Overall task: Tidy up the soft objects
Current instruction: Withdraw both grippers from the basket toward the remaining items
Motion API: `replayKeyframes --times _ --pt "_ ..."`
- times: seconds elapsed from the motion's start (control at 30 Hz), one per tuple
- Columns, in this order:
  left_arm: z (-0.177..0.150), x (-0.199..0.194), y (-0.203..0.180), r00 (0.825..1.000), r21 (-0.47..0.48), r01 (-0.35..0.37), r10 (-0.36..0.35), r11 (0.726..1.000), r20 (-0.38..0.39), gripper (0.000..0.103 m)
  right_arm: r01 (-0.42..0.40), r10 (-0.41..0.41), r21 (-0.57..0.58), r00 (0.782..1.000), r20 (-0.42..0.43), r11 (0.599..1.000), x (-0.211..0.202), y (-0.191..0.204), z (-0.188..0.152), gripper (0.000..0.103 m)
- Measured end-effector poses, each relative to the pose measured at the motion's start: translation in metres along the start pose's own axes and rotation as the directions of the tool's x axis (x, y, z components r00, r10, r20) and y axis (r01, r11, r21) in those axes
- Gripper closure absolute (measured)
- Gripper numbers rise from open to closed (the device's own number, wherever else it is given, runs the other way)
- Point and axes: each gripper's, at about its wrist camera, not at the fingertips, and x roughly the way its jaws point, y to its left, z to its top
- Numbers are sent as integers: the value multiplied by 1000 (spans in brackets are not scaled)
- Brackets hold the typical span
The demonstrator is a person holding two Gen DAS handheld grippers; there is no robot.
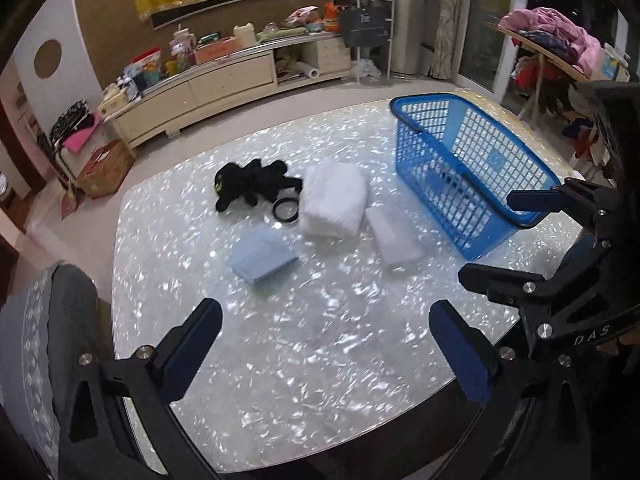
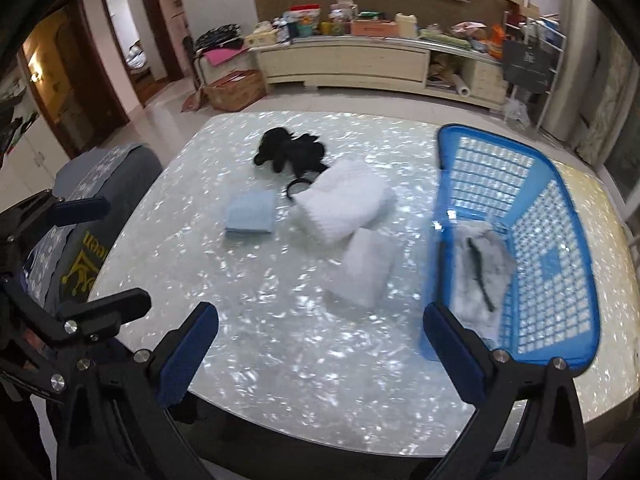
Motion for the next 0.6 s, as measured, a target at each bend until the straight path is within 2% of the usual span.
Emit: replayKeyframes --times 0.37,0.6 --pt "-22 31 33 998 -76 5 -11 997 -70 0 -58 59 6 991 -121 998 54 25 3 1" --pt "-25 63 49 993 -119 11 -25 993 -118 0 -21 30 49 980 -196 999 89 24 7 1"
